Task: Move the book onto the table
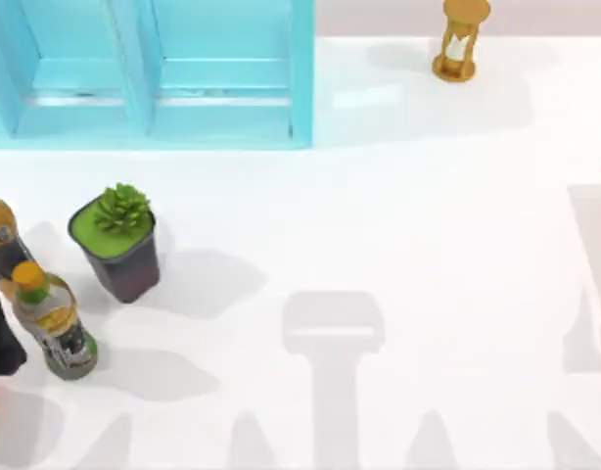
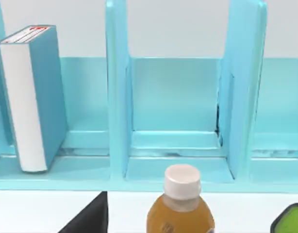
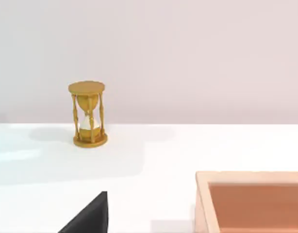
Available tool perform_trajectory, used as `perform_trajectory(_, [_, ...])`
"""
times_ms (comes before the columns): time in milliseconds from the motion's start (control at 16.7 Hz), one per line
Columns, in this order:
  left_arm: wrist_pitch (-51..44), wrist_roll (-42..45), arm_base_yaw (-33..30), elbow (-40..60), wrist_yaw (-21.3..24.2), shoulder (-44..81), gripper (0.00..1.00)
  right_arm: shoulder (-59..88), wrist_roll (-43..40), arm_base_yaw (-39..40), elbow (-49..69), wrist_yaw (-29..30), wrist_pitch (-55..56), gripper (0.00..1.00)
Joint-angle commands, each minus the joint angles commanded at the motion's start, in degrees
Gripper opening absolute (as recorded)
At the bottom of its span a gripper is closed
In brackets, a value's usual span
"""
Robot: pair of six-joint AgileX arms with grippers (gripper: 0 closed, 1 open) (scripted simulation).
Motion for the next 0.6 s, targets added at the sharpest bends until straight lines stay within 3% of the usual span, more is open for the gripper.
perform_trajectory(300, [1.37,0.55,1.44,2.35,1.44,3.61,1.00,0.00,0.00,0.00,0.00,0.00,0.00,1.00])
perform_trajectory(600, [8.85,2.91,7.15,14.02,7.24,21.52,1.00,0.00,0.00,0.00,0.00,0.00,0.00,1.00])
